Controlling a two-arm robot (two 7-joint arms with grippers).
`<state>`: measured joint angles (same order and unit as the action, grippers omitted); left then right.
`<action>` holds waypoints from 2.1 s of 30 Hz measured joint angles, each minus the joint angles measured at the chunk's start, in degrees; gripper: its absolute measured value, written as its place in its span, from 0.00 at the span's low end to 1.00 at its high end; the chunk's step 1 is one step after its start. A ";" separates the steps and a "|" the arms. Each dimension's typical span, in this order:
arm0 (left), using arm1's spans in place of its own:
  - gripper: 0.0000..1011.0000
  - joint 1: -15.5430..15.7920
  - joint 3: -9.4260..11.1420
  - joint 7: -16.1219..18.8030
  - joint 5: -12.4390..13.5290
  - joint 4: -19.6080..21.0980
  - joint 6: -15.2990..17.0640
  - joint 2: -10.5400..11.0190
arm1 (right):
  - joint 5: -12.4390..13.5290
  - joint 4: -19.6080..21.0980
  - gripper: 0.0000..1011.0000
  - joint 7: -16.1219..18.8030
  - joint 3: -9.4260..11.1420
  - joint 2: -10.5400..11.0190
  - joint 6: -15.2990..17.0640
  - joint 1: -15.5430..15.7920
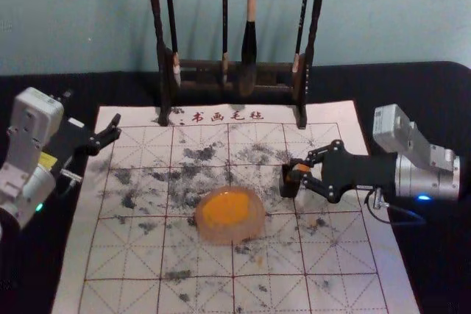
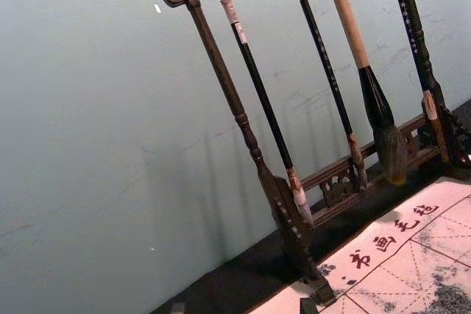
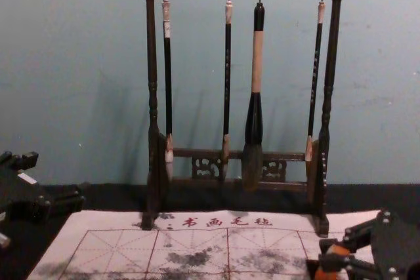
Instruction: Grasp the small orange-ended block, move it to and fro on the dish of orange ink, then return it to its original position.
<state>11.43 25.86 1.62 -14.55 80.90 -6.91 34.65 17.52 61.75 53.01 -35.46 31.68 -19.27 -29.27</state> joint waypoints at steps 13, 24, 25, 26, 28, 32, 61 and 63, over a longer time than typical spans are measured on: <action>0.99 0.00 0.00 0.00 0.00 0.00 0.00 0.00 | 3.82 4.30 0.13 1.33 0.78 2.23 7.55 -0.46; 0.99 0.00 0.00 0.00 0.00 0.00 0.00 0.00 | 5.48 7.48 0.13 2.95 0.95 4.28 8.75 -2.52; 0.99 0.00 0.00 0.00 0.00 0.00 0.00 0.00 | 5.54 7.53 0.13 3.08 0.84 4.21 8.75 -2.77; 0.99 0.00 0.00 0.00 0.00 0.00 0.00 0.00 | 5.62 7.52 0.13 3.26 0.70 4.09 8.77 -3.04; 0.99 0.00 0.00 0.00 0.00 0.00 0.00 0.00 | 5.77 7.43 0.13 3.59 0.40 3.73 8.86 -3.59; 0.99 0.00 0.00 0.00 0.00 0.00 0.00 0.00 | 6.06 6.42 0.13 4.63 -1.08 1.99 9.15 -5.52; 0.99 0.00 0.00 0.00 0.00 0.00 0.00 0.00 | 2.36 -6.23 0.13 12.55 -13.44 -8.05 9.30 -15.85; 0.99 0.00 0.00 0.00 0.00 0.00 0.00 0.00 | 1.99 -7.19 0.13 12.80 -13.94 -8.63 8.94 -16.47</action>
<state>11.43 25.86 1.62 -14.55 80.90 -6.91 34.64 19.50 54.56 65.81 -49.40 23.06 -10.33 -45.74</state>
